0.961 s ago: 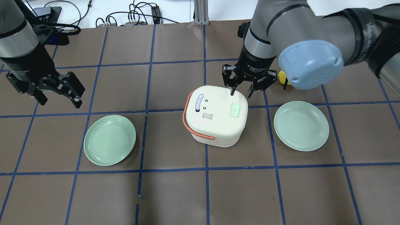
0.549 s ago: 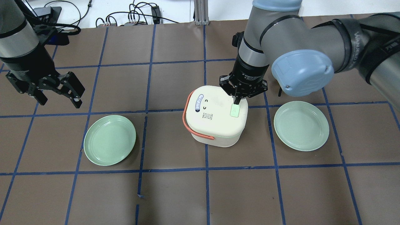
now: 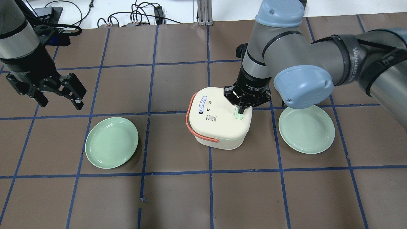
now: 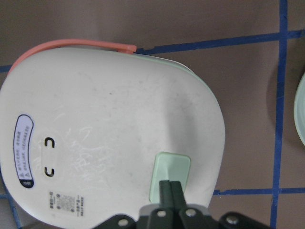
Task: Press rice cooker button
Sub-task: 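Press down on the green button with the right gripper fingertips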
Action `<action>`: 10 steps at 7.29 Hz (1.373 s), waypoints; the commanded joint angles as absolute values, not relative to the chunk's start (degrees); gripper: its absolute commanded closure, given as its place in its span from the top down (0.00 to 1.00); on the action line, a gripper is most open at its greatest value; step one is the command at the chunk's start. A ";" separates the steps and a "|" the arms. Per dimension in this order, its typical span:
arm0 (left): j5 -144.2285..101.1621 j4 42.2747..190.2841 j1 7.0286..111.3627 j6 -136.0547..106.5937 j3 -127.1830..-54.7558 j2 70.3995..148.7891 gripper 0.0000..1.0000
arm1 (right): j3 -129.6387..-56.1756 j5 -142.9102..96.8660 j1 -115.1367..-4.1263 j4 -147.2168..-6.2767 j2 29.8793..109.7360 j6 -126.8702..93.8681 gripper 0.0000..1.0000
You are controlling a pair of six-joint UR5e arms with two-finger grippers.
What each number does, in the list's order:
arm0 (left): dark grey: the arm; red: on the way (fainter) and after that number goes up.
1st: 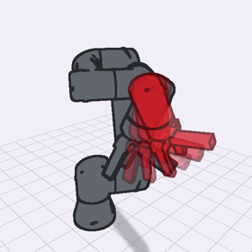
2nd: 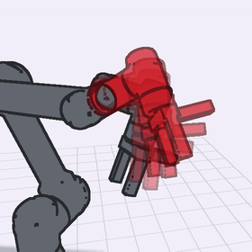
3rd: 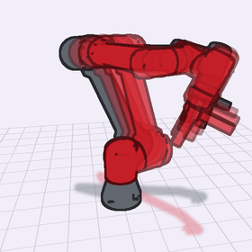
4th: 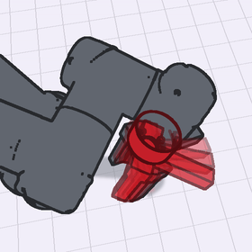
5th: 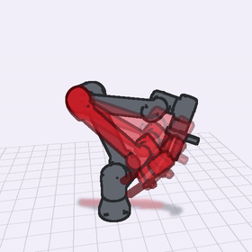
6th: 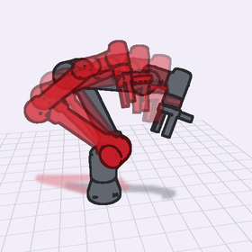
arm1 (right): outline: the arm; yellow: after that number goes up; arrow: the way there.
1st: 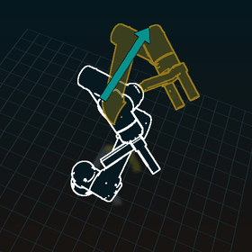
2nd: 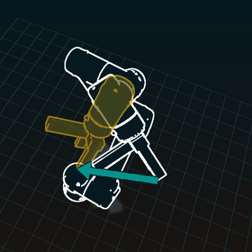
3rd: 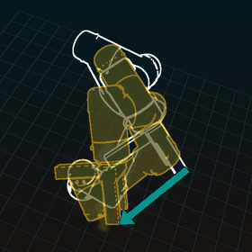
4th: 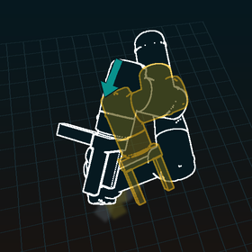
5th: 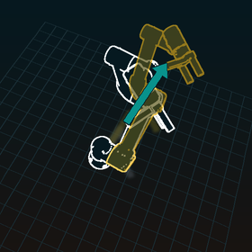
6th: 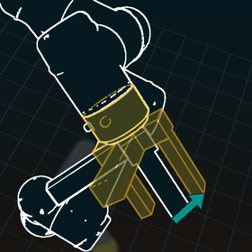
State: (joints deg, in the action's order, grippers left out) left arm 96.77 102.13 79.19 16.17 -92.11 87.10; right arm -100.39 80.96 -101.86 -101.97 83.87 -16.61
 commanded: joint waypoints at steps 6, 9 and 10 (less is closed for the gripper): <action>96.77 102.13 79.19 16.17 -92.11 87.10 1.00 | -101.60 80.86 -101.95 -102.83 83.23 -16.52 0.11; 96.77 102.13 79.19 16.17 -92.11 87.10 1.00 | -100.03 81.03 -101.87 -103.53 83.84 -18.01 0.93; 96.77 102.13 79.19 16.17 -92.11 87.10 1.00 | -97.84 81.47 -101.87 -102.67 83.93 -20.11 1.00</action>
State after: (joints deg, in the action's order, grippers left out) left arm 96.77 102.13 79.19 16.17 -92.11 87.09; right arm -99.86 81.11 -101.88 -103.25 83.72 -18.34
